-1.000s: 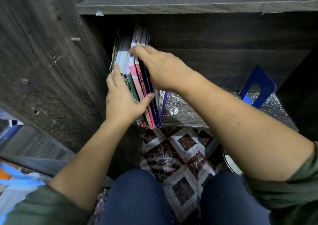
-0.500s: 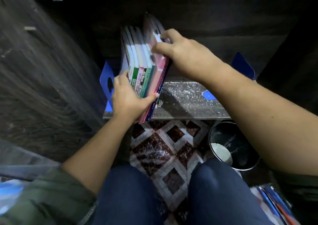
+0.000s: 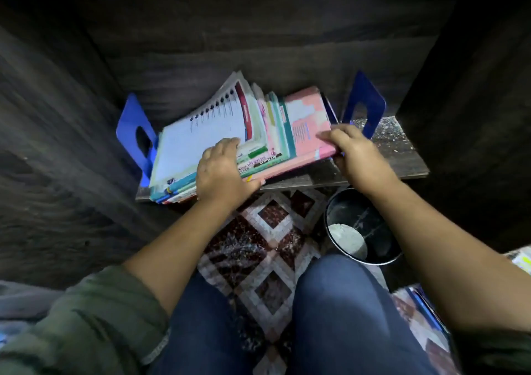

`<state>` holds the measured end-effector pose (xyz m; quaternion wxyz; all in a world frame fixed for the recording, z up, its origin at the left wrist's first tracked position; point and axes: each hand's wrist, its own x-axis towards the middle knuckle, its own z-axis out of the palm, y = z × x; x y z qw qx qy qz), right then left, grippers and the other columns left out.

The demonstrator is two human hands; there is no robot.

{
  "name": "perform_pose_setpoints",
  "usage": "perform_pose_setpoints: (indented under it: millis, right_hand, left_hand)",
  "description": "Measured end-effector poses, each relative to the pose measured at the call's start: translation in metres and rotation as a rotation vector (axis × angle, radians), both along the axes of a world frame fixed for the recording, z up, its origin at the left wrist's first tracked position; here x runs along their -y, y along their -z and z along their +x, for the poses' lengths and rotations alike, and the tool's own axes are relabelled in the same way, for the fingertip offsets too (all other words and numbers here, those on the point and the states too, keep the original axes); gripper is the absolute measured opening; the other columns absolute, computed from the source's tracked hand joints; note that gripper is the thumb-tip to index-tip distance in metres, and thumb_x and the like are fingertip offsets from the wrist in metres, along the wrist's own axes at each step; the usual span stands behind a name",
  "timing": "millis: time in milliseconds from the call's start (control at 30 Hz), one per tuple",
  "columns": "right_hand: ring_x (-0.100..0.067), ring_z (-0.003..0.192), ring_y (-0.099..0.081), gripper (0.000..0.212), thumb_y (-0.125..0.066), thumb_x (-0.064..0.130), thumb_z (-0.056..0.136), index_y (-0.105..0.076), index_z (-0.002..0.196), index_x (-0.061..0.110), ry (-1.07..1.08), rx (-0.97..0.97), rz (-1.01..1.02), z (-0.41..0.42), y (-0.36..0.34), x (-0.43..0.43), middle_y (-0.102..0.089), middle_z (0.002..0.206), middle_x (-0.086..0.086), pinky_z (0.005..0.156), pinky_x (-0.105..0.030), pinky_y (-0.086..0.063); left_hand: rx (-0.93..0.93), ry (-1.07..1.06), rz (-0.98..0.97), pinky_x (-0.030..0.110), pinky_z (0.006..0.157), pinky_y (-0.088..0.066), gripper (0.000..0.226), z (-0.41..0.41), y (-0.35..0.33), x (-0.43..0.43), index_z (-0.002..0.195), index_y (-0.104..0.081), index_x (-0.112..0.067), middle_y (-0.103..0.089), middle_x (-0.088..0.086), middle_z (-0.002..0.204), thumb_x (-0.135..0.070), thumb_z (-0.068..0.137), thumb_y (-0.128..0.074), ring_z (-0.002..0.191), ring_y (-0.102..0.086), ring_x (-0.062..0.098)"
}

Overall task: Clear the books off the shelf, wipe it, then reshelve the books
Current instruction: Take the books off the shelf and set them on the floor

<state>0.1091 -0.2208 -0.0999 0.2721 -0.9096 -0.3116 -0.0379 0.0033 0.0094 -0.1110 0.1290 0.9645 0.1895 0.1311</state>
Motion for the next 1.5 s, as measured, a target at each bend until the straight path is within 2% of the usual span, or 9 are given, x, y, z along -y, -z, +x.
perform_pose_setpoints:
  millis: [100, 333, 500, 600, 800, 1000, 1167, 1300, 1500]
  right_hand:
    - [-0.033, 0.121, -0.05, 0.047, -0.05, 0.006, 0.086, -0.052, 0.129, 0.024, 0.09, -0.128, -0.023, -0.004, 0.027, 0.009, -0.044, 0.139, -0.005, 0.1, -0.045, -0.043]
    - [-0.042, 0.097, -0.059, 0.026, -0.044, 0.015, 0.095, -0.039, 0.12, 0.023, 0.148, -0.176, -0.339, -0.016, 0.061, 0.011, -0.043, 0.13, -0.012, 0.075, -0.046, -0.044]
    - [-0.04, 0.125, -0.043, 0.044, -0.046, 0.009, 0.094, -0.031, 0.135, 0.015, 0.306, -0.107, -0.665, -0.018, 0.051, -0.02, -0.044, 0.137, -0.02, 0.107, -0.053, -0.031]
    - [-0.041, 0.136, -0.03, 0.056, -0.054, 0.014, 0.091, -0.032, 0.142, 0.012, 0.345, -0.113, -0.803, -0.022, 0.031, -0.048, -0.036, 0.146, -0.019, 0.111, -0.057, -0.024]
    - [-0.036, 0.133, -0.033, 0.062, -0.055, 0.017, 0.092, -0.023, 0.145, 0.016, 0.272, -0.083, -0.574, -0.033, 0.001, -0.092, -0.034, 0.145, -0.016, 0.106, -0.049, -0.033]
    - [-0.031, 0.143, -0.022, 0.071, -0.06, 0.007, 0.087, -0.029, 0.148, 0.026, -0.108, -0.06, -0.369, -0.039, 0.013, -0.086, -0.013, 0.16, -0.006, 0.113, -0.05, -0.029]
    - [-0.037, 0.136, -0.035, 0.067, -0.071, 0.015, 0.084, -0.039, 0.141, 0.024, -0.131, -0.17, -0.249, -0.03, 0.014, -0.086, -0.012, 0.159, -0.01, 0.111, -0.043, -0.034]
    - [-0.034, 0.139, -0.032, 0.066, -0.071, 0.017, 0.085, -0.039, 0.142, 0.025, -0.124, -0.191, -0.231, -0.029, 0.017, -0.086, -0.013, 0.159, -0.009, 0.111, -0.04, -0.031]
    - [-0.034, 0.129, -0.043, 0.065, -0.074, 0.018, 0.082, -0.043, 0.137, 0.03, -0.077, -0.245, -0.191, -0.026, 0.017, -0.087, -0.029, 0.147, -0.011, 0.107, -0.038, -0.038]
  left_hand:
    - [0.002, 0.063, 0.122, 0.035, 0.102, -0.034, 0.091, 0.003, 0.011, 0.007, 0.14, -0.043, -0.016, -0.05, 0.003, 0.137, -0.048, 0.065, -0.083, 0.12, -0.045, 0.024]
    - [-0.178, 0.168, 0.271, 0.036, 0.102, -0.036, 0.084, 0.013, 0.017, 0.027, 0.144, -0.035, -0.016, -0.042, 0.004, 0.142, -0.039, 0.075, -0.078, 0.123, -0.041, 0.023]
    - [-0.226, 0.194, 0.316, 0.037, 0.103, -0.035, 0.085, 0.012, 0.022, 0.025, 0.145, -0.03, -0.016, -0.035, 0.005, 0.149, -0.037, 0.078, -0.076, 0.127, -0.039, 0.025]
    - [-0.217, 0.223, 0.289, 0.037, 0.107, -0.031, 0.091, 0.008, 0.021, 0.021, 0.15, -0.026, -0.016, -0.031, 0.006, 0.154, -0.034, 0.077, -0.078, 0.132, -0.035, 0.025]
    - [-0.19, 0.273, 0.085, 0.035, 0.116, -0.021, 0.093, -0.005, 0.014, 0.002, 0.152, -0.029, -0.024, -0.028, 0.001, 0.158, -0.032, 0.075, -0.081, 0.142, -0.028, 0.021]
    - [-0.37, 0.003, 0.06, 0.059, 0.116, -0.005, 0.091, -0.033, 0.015, -0.029, 0.15, -0.011, -0.048, -0.003, 0.007, 0.162, -0.032, 0.084, -0.072, 0.147, -0.002, 0.039]
    - [-0.483, -0.077, 0.005, 0.064, 0.113, -0.016, 0.092, -0.02, 0.0, -0.058, 0.149, -0.011, -0.05, -0.004, 0.004, 0.16, -0.034, 0.082, -0.073, 0.144, -0.005, 0.043]
    - [-0.5, -0.271, -0.108, 0.069, 0.11, -0.017, 0.106, -0.02, 0.008, -0.071, 0.144, 0.001, -0.058, 0.021, 0.004, 0.158, -0.032, 0.078, -0.078, 0.143, 0.009, 0.047]
    - [-0.343, -0.264, -0.157, 0.048, 0.109, -0.036, 0.115, -0.027, 0.01, -0.083, 0.148, -0.016, -0.05, -0.011, 0.012, 0.149, -0.025, 0.064, -0.09, 0.127, -0.033, 0.042]
